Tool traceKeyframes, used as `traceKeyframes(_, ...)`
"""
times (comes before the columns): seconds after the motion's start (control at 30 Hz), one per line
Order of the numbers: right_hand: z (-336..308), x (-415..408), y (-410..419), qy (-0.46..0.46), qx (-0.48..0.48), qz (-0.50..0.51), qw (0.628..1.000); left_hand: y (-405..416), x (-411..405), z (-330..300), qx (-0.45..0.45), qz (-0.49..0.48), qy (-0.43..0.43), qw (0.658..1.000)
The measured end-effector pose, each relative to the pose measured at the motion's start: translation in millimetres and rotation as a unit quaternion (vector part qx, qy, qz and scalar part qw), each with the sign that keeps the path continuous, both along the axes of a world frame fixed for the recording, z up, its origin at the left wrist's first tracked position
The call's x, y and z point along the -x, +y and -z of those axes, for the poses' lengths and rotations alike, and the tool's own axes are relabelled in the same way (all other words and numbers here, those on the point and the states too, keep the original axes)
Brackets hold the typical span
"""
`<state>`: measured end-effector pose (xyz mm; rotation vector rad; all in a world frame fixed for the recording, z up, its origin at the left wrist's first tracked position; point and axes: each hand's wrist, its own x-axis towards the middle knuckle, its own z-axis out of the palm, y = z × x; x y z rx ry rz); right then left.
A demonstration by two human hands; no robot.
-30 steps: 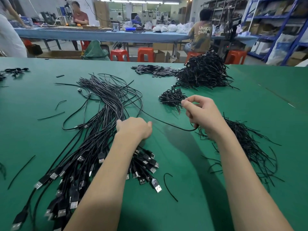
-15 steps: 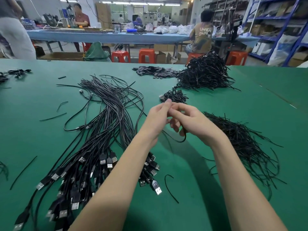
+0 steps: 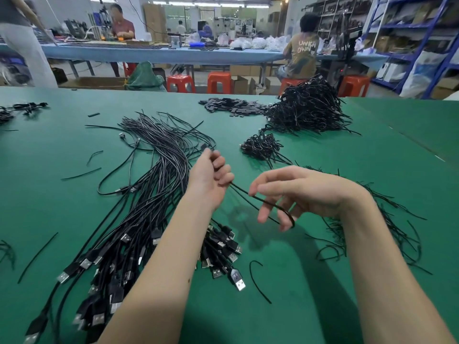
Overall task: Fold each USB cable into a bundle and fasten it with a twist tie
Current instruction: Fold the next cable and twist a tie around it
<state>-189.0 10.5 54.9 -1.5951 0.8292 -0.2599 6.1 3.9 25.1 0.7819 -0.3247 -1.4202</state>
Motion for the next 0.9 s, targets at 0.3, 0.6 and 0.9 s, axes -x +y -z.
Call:
traceKeyframes(0.3, 46.8, 5.3, -17.8, 0.056, 0.083, 0.214, 0.972, 7.3, 18.1, -0.8, 0.139, 0.089, -0.097, 0.981)
traceKeyframes(0.6, 44.5, 3.3, -23.7, -0.037, 0.072, 0.322, 0.943, 9.8, 25.2, -0.2, 0.219, 0.101, -0.198, 0.950)
traceKeyframes(0.9, 14.4, -7.2, -21.6, -0.001, 0.110, 0.323, 0.940, 9.3, 36.5, 17.3, 0.148, 0.204, -0.519, 0.817)
